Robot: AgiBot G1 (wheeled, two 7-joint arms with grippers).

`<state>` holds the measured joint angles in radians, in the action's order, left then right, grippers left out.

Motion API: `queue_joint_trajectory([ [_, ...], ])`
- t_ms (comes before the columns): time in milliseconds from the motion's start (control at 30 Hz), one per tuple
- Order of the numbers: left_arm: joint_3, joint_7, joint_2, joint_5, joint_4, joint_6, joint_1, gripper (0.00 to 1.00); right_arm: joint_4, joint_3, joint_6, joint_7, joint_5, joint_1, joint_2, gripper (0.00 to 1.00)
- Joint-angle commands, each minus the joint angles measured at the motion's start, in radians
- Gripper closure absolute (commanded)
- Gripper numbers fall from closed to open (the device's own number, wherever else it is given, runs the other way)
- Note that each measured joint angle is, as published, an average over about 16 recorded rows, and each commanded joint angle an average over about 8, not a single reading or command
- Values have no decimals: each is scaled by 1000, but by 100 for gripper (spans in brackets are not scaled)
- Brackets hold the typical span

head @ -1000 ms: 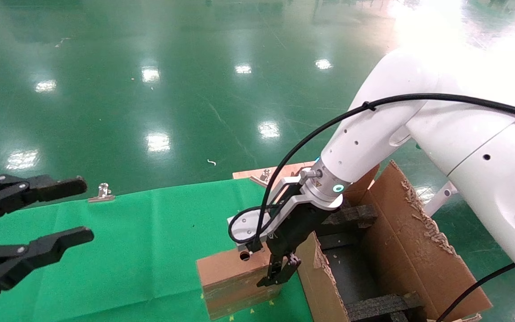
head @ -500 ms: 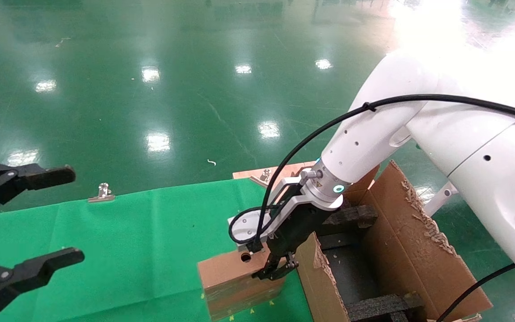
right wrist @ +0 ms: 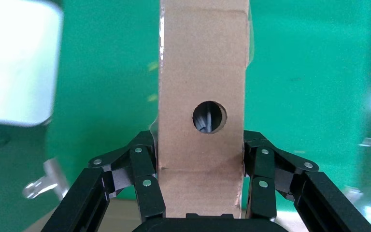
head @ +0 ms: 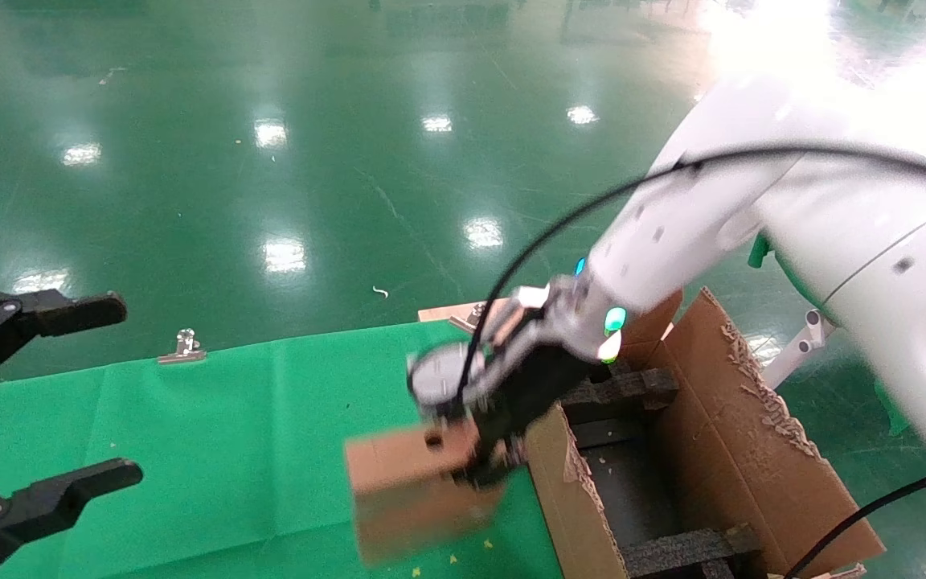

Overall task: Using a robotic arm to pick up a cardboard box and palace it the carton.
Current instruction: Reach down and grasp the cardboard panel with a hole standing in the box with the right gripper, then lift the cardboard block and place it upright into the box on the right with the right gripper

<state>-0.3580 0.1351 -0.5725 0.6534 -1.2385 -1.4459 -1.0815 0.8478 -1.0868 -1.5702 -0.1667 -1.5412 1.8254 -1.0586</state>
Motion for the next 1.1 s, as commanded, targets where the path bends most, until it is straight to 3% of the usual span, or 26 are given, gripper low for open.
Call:
queue_joint_trajectory([
  [33,0,0,0,0,0,0,0,0,-6,10,2,-14,19,19,9,100],
  [433,0,0,0,0,0,0,0,0,-107,17,-14,7,84,317,43,100],
  [700,0,0,0,0,0,0,0,0,-155,-48,-18,26,126,410,82,100],
  [900,0,0,0,0,0,0,0,0,-120,-127,-23,-15,136,453,193,100],
  [1100,0,0,0,0,0,0,0,0,2,-235,-25,-100,127,515,359,100],
])
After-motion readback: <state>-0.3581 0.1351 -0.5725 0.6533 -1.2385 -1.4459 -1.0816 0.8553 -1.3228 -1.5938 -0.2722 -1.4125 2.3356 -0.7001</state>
